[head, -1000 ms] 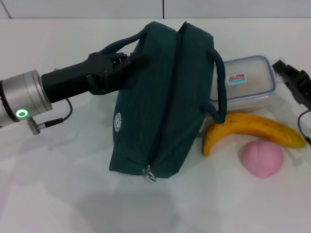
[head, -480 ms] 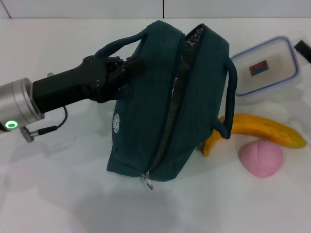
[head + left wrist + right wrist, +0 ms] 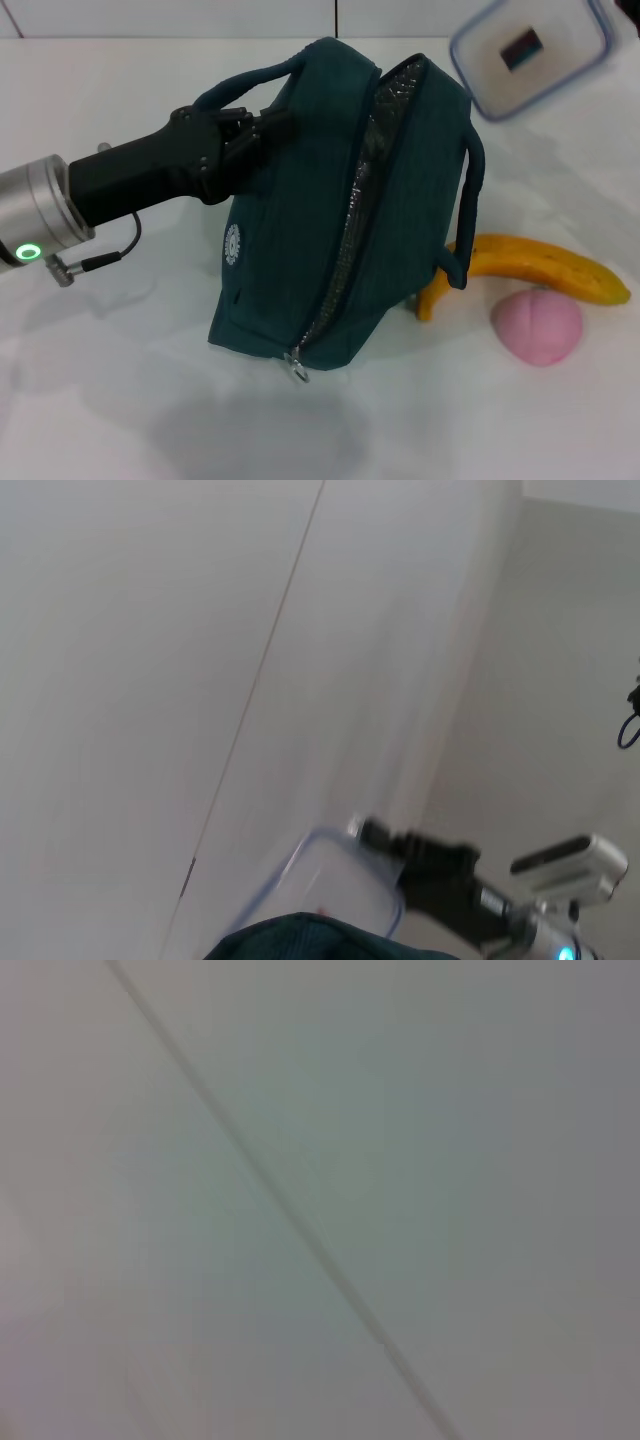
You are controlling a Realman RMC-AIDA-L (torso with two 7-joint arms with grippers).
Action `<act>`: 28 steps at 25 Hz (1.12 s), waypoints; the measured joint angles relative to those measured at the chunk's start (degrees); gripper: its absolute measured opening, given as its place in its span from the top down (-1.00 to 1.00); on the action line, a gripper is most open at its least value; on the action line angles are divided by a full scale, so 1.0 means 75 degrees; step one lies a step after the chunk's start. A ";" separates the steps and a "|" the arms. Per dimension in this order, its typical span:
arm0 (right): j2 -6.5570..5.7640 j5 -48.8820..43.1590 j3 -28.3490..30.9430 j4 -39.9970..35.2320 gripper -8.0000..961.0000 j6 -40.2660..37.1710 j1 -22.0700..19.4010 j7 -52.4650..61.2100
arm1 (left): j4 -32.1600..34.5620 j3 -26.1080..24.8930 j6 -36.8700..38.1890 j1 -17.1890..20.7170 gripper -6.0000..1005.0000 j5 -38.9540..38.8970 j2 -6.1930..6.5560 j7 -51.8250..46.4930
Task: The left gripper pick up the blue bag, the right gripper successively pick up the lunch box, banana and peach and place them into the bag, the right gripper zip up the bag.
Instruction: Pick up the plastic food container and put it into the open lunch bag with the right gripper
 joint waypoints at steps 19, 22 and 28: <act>0.0062 0.0093 -0.1581 -0.0065 0.78 -0.0866 0.1043 0.0412 | 0.0198 -0.0012 -0.0686 0.0083 0.91 -0.0409 -0.0003 0.0043; 0.0056 0.0061 -0.1729 -0.0070 0.78 -0.0790 0.0927 0.0413 | 0.0190 -0.0012 -0.0697 0.0084 0.91 -0.0419 0.0010 0.0060; 0.0056 0.0048 -0.2899 -0.0204 0.78 -0.0084 0.1026 0.0413 | 0.0194 -0.0013 -0.0875 -0.0004 0.91 -0.0426 0.0015 0.0063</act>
